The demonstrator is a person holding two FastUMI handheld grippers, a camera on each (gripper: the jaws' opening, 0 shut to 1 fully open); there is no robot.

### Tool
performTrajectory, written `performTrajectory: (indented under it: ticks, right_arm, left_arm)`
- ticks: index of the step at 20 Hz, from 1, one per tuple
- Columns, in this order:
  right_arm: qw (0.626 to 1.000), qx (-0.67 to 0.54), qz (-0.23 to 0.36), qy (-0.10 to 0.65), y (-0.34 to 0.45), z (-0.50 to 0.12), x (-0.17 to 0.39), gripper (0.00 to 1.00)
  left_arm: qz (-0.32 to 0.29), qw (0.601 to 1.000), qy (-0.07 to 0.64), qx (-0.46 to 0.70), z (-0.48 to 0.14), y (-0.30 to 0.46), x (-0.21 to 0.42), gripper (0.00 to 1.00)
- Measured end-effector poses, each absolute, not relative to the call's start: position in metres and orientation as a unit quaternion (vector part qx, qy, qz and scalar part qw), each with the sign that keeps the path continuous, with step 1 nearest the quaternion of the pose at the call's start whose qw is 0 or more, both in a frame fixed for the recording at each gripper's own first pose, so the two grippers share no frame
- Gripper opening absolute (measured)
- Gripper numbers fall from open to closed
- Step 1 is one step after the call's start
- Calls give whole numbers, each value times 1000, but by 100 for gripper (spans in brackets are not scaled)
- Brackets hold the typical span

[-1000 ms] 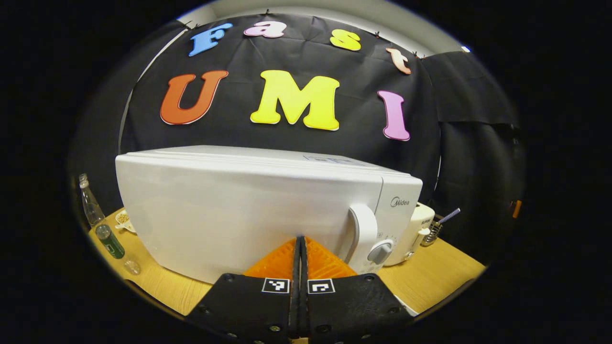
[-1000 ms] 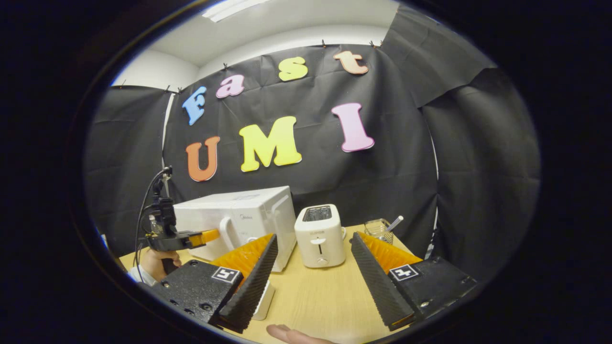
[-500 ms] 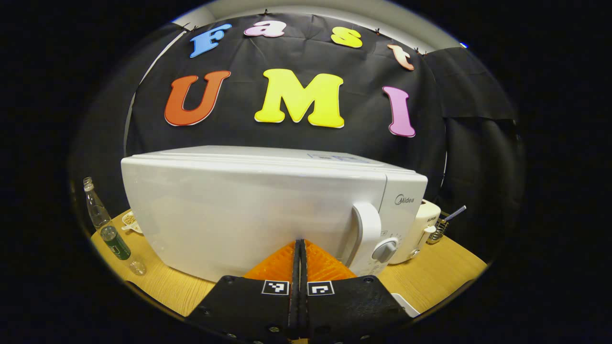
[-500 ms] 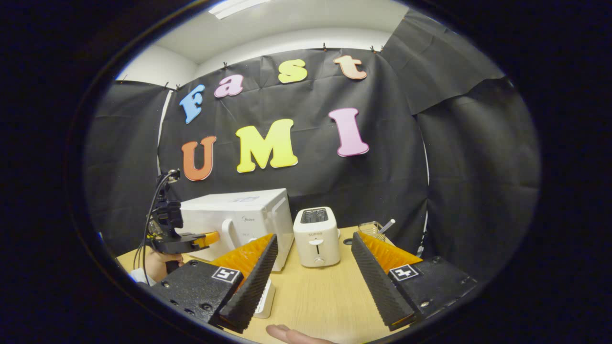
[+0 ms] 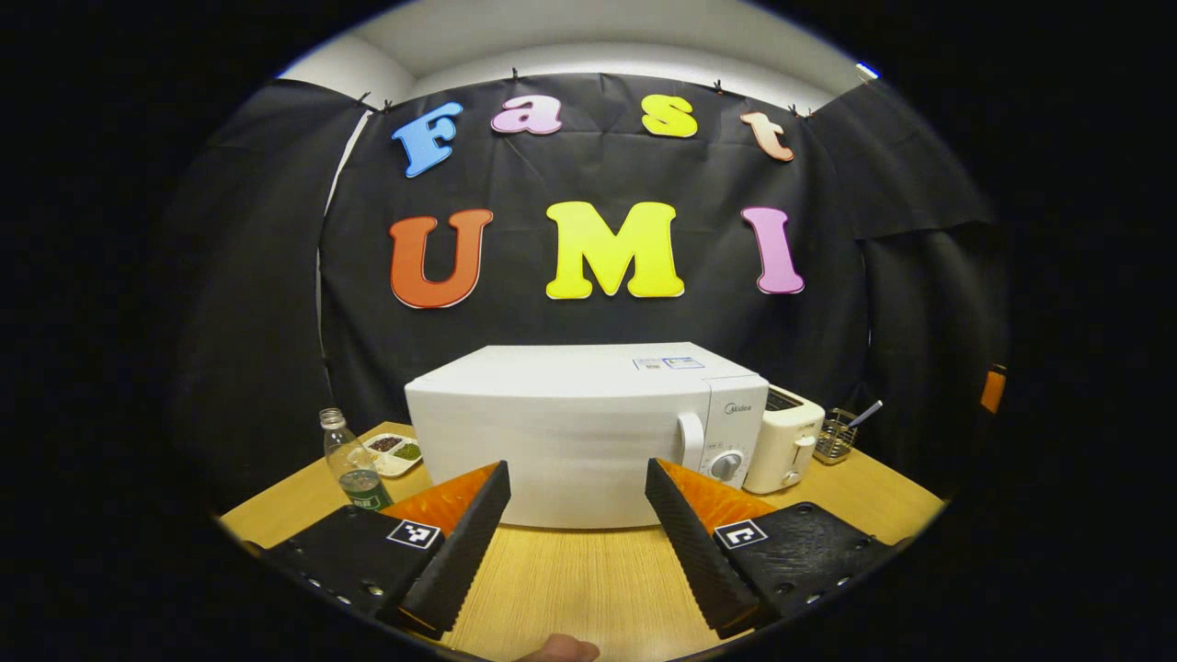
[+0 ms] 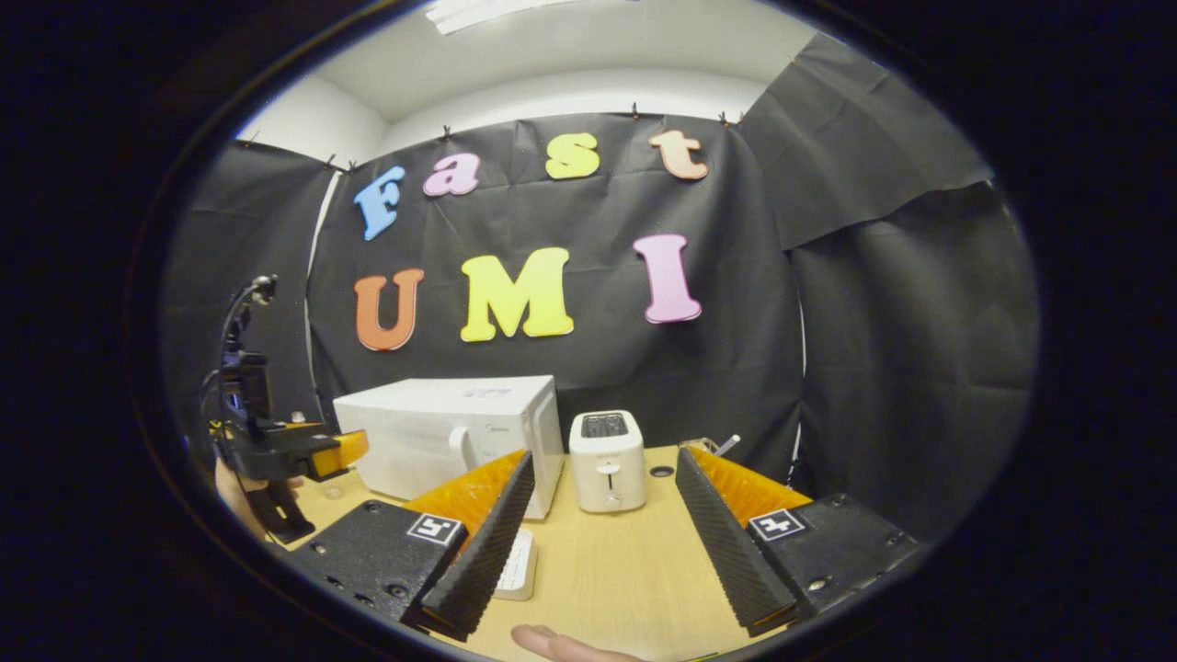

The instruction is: Open the microwave oven with the left hand, put the food in, and close the microwave oven.

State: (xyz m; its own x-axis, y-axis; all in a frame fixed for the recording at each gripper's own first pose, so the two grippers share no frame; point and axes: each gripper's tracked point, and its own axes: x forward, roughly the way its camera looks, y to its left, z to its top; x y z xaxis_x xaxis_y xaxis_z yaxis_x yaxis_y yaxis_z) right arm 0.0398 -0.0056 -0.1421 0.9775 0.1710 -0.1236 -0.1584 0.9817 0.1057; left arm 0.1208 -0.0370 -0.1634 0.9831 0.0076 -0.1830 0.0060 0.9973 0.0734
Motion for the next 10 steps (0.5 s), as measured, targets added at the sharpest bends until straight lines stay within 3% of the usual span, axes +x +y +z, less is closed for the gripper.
performTrajectory:
  ticks: [10]
  right_arm:
    - [995,56,77,32,12,-99,-23,98]
  left_arm:
    - [6,999,27,29,-68,-17,-12,93]
